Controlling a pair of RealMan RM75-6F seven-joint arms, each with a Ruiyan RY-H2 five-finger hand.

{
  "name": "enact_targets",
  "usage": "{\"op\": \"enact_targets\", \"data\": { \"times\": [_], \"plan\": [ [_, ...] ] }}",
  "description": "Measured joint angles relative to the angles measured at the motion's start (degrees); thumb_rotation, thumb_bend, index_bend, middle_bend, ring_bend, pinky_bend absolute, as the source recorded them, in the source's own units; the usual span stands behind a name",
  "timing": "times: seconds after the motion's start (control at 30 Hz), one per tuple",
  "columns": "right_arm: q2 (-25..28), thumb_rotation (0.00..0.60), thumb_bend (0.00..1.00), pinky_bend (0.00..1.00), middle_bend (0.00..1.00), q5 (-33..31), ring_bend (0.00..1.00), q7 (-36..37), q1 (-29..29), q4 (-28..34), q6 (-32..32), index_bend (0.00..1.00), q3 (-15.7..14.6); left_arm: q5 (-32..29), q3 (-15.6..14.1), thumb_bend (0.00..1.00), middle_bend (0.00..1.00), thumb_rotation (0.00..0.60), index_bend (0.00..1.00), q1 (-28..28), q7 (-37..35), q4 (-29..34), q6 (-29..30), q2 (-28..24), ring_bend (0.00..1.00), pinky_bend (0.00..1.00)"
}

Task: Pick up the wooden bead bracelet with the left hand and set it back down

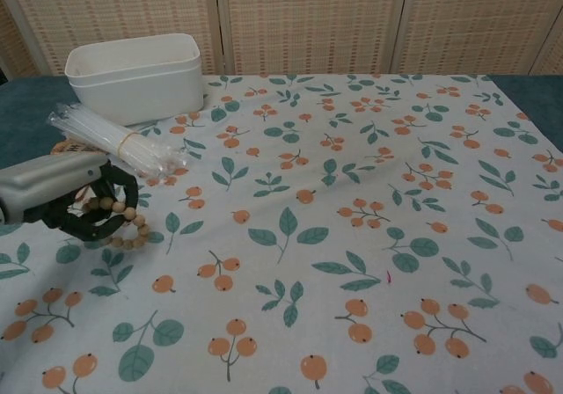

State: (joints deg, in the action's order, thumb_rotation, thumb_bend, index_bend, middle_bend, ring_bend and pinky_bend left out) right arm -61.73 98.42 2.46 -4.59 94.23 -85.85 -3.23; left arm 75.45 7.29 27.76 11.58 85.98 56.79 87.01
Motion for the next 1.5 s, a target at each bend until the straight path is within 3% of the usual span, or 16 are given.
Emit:
{"op": "enact_targets", "data": {
  "times": [0.13,0.37,0.57,0.67,0.87,1.0,1.13,1.23,1.5],
  "plan": [
    [0.06,0.409,0.20,0.00,0.00,-0.02,0.00,0.00,0.07,0.11,-0.19,0.00,0.05,-11.25,5.09,0.94,0.85,0.600,0.78,1.14,-11.59,4.69,-7.30,-4.11,0.49,0.14],
    [0.00,0.409,0.20,0.00,0.00,-0.26,0.00,-0.02,-0.11,0.08,0.34,0.00,0.07,-32.74,15.76,0.96,0.83,0.600,0.76,2.60,-36.14,10.47,-27.03,-14.56,0.49,0.13],
    [0.15,0.409,0.20,0.00,0.00,-0.01,0.00,0.26,-0.22,0.22,0.41,0.00,-0.05,-45.39,24.52,0.95,0.79,0.600,0.68,2.05,-53.56,10.53,-44.73,-22.39,0.46,0.11],
    [0.24,0.409,0.20,0.00,0.00,0.25,0.00,0.38,-0.16,0.29,0.24,0.00,-0.19,-49.36,29.63,0.94,0.76,0.600,0.63,0.27,-58.25,9.48,-50.77,-24.52,0.46,0.10],
    [0.22,0.410,0.20,0.00,0.00,0.58,0.00,0.32,-0.05,0.50,0.15,0.00,-0.44,-49.67,38.60,0.96,0.75,0.600,0.62,-7.63,-60.47,8.49,-55.08,-23.75,0.45,0.09],
    [0.18,0.411,0.20,0.00,0.00,0.62,0.00,0.29,-0.06,0.51,0.22,0.00,-0.48,-48.44,41.53,0.94,0.73,0.600,0.62,-10.78,-60.16,7.91,-56.34,-21.87,0.43,0.09],
    [0.05,0.410,0.20,0.00,0.00,0.50,0.00,0.12,-0.14,0.55,0.49,0.00,-0.49,-46.77,42.91,0.72,0.66,0.600,0.54,-12.49,-58.65,7.03,-56.82,-20.20,0.37,0.08],
    [-0.07,0.411,0.20,0.00,0.00,0.36,0.00,-0.02,-0.21,0.52,0.72,0.00,-0.47,-44.24,45.64,0.63,0.64,0.600,0.53,-15.08,-56.10,5.90,-58.27,-17.16,0.34,0.07],
    [-0.17,0.410,0.20,0.00,0.00,-0.04,0.00,-0.10,-0.25,0.48,0.83,0.00,-0.31,-42.79,53.66,0.50,0.51,0.600,0.38,-19.74,-49.33,0.47,-68.83,-9.73,0.23,0.05]
  ]
}}
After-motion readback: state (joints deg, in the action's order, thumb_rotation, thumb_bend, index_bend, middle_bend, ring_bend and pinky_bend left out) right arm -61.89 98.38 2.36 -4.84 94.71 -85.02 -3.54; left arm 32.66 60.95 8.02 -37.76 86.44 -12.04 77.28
